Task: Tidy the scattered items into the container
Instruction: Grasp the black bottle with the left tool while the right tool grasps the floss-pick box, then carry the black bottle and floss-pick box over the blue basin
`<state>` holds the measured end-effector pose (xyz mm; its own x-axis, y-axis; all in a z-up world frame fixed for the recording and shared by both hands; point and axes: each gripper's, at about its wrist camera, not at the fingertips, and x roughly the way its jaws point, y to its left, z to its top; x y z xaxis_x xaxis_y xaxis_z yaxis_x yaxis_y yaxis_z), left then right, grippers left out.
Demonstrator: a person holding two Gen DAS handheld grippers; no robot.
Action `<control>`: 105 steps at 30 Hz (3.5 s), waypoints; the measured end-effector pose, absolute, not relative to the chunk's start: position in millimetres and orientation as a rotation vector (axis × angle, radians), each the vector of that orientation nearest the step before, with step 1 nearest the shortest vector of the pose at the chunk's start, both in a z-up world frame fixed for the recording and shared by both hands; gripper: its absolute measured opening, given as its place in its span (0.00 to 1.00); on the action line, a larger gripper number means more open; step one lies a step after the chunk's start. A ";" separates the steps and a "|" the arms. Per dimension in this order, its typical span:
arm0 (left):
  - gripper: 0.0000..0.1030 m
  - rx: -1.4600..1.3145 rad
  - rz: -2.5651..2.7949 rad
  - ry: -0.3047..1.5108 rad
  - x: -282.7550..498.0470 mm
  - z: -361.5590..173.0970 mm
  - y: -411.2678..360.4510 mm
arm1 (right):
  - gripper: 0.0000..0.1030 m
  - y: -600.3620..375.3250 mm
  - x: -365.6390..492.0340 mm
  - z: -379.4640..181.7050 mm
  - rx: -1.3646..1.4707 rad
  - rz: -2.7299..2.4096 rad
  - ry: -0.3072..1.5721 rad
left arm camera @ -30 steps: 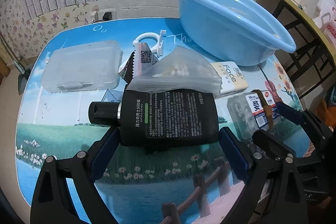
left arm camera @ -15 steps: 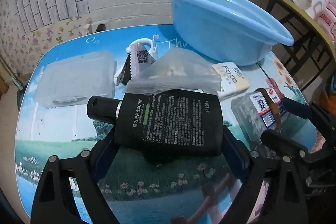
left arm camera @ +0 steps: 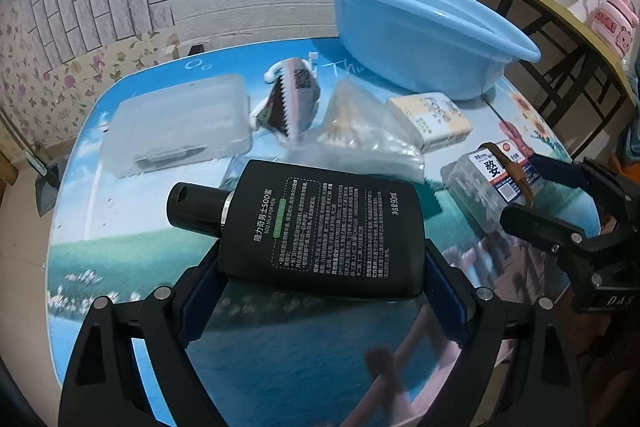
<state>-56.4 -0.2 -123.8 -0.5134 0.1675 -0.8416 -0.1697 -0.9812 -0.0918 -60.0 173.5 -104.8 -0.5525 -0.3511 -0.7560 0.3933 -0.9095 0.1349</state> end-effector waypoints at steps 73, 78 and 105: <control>0.89 -1.039 2.678 -0.021 -112.7 -16.2 40.2 | 0.79 223.6 -78.6 -26.6 0.815 -2.707 -0.089; 0.89 -1.058 2.655 0.020 -131.2 -18.5 55.6 | 0.79 229.6 -91.6 -28.4 0.791 -2.713 -0.068; 0.89 -1.139 2.596 0.167 -180.9 -40.1 90.0 | 0.79 238.5 -134.4 -49.0 0.840 -2.713 -0.039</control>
